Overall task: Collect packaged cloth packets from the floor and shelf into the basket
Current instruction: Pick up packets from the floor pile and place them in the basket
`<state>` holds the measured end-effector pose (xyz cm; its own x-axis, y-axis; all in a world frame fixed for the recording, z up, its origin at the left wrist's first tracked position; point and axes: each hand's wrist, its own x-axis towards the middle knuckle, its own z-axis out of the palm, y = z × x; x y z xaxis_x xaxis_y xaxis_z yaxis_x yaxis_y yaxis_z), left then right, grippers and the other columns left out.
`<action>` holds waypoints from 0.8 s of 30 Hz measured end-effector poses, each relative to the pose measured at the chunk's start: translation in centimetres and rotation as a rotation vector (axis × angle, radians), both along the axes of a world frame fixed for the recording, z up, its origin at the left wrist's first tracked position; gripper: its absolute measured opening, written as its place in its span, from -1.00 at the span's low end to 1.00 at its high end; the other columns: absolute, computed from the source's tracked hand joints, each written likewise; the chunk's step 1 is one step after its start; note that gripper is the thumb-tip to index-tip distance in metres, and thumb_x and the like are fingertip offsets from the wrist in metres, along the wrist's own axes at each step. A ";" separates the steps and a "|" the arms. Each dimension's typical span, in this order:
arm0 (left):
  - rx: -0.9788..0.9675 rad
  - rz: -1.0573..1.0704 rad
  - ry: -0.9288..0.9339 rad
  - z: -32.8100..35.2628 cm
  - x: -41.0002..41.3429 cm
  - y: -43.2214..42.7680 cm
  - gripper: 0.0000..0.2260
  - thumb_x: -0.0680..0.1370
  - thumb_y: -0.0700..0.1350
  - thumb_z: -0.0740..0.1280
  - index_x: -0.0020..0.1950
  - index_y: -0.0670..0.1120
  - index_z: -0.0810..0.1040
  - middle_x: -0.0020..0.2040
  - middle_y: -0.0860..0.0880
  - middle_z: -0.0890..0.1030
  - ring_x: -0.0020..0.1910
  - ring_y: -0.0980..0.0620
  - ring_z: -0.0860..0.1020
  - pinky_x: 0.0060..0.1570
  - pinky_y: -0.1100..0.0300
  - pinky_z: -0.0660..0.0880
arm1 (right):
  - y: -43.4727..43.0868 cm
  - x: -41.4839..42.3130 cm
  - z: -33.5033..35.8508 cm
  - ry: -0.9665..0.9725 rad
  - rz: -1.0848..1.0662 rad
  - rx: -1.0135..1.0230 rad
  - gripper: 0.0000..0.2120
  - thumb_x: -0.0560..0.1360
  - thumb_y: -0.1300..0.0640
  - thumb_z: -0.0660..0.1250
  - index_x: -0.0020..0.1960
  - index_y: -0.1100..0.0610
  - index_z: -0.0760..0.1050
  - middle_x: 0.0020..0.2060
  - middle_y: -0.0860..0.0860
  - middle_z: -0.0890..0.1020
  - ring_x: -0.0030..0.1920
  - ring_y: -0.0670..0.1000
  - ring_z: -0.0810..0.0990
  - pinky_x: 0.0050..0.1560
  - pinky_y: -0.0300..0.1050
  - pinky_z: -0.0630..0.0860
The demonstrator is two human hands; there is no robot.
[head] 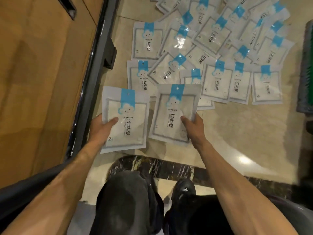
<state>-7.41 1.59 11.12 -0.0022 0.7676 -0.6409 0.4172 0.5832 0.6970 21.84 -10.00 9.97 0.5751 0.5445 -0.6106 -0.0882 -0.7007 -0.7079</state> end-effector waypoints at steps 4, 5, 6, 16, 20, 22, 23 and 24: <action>-0.035 0.014 0.001 7.4 1.4 0.0 -0.91 0.59 -0.11 0.41 0.08 -0.02 0.61 -0.10 0.06 0.67 -0.07 0.04 0.66 -0.20 0.20 0.54 | -2.3 1.7 8.3 0.018 -0.024 0.037 -0.74 0.63 0.20 0.28 0.30 0.20 0.48 0.06 0.04 0.64 -0.09 -0.17 0.62 -0.27 -0.42 0.54; -0.041 -0.001 -0.002 9.3 2.1 -0.1 -0.87 0.60 -0.10 0.40 0.13 -0.06 0.60 -0.09 0.04 0.67 -0.08 0.04 0.66 -0.23 0.20 0.53 | -3.1 2.1 10.4 0.030 -0.041 0.049 -0.72 0.63 0.20 0.28 0.33 0.19 0.48 0.07 0.03 0.64 -0.06 -0.13 0.63 -0.23 -0.40 0.55; -0.041 -0.021 -0.005 11.2 2.8 -0.2 -0.85 0.61 -0.09 0.39 0.16 -0.08 0.58 -0.09 0.04 0.66 -0.11 0.06 0.64 -0.25 0.21 0.51 | -3.8 2.6 12.3 0.041 -0.058 0.055 -0.71 0.63 0.20 0.29 0.34 0.18 0.49 0.09 0.03 0.65 -0.02 -0.08 0.65 -0.17 -0.34 0.58; -0.113 -0.235 -0.052 25.7 13.3 -5.5 -0.96 0.60 -0.08 0.39 -0.03 0.06 0.60 -0.09 0.02 0.69 -0.07 -0.01 0.66 -0.09 0.10 0.58 | -16.6 7.1 28.7 0.202 -0.308 0.096 -0.78 0.60 0.16 0.33 0.24 0.09 0.54 0.05 -0.02 0.70 0.02 -0.03 0.71 0.01 -0.10 0.66; -0.215 -0.279 -0.111 29.5 18.3 -9.8 -0.95 0.60 -0.07 0.38 0.04 0.03 0.63 -0.03 -0.03 0.73 -0.04 -0.06 0.69 0.05 -0.01 0.60 | -23.5 10.0 32.3 0.210 -0.400 0.096 -0.79 0.59 0.16 0.34 0.22 0.13 0.54 0.01 -0.01 0.70 -0.05 -0.07 0.71 -0.15 -0.23 0.64; -0.263 -0.315 -0.140 30.7 20.8 -12.1 -0.92 0.60 -0.10 0.38 0.07 -0.03 0.63 0.00 -0.08 0.73 0.01 -0.11 0.70 0.12 -0.04 0.58 | -27.3 11.4 33.1 0.257 -0.465 0.091 -0.83 0.59 0.16 0.35 0.18 0.11 0.55 0.01 0.01 0.71 -0.07 -0.07 0.72 -0.17 -0.22 0.64; -0.286 -0.335 -0.154 31.2 22.0 -13.2 -0.89 0.60 -0.11 0.38 0.10 -0.07 0.63 0.02 -0.10 0.73 0.03 -0.13 0.70 0.15 -0.06 0.57 | -29.1 12.1 33.4 0.283 -0.500 0.096 -0.85 0.59 0.16 0.35 0.15 0.09 0.56 0.02 0.03 0.72 -0.06 -0.04 0.72 -0.14 -0.17 0.65; -0.306 -0.359 -0.164 31.5 23.1 -14.4 -0.86 0.60 -0.11 0.38 0.12 -0.11 0.63 0.03 -0.12 0.73 0.04 -0.12 0.70 0.16 -0.06 0.57 | -30.8 12.8 33.7 0.304 -0.532 0.109 -0.86 0.58 0.16 0.36 0.14 0.08 0.57 0.04 0.05 0.72 -0.02 0.00 0.72 -0.08 -0.11 0.66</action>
<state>15.72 -12.82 42.66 0.3477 0.4782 -0.8065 0.5282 0.6108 0.5899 34.63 -40.84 43.63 0.5937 0.2998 -0.7468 -0.6144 -0.4304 -0.6613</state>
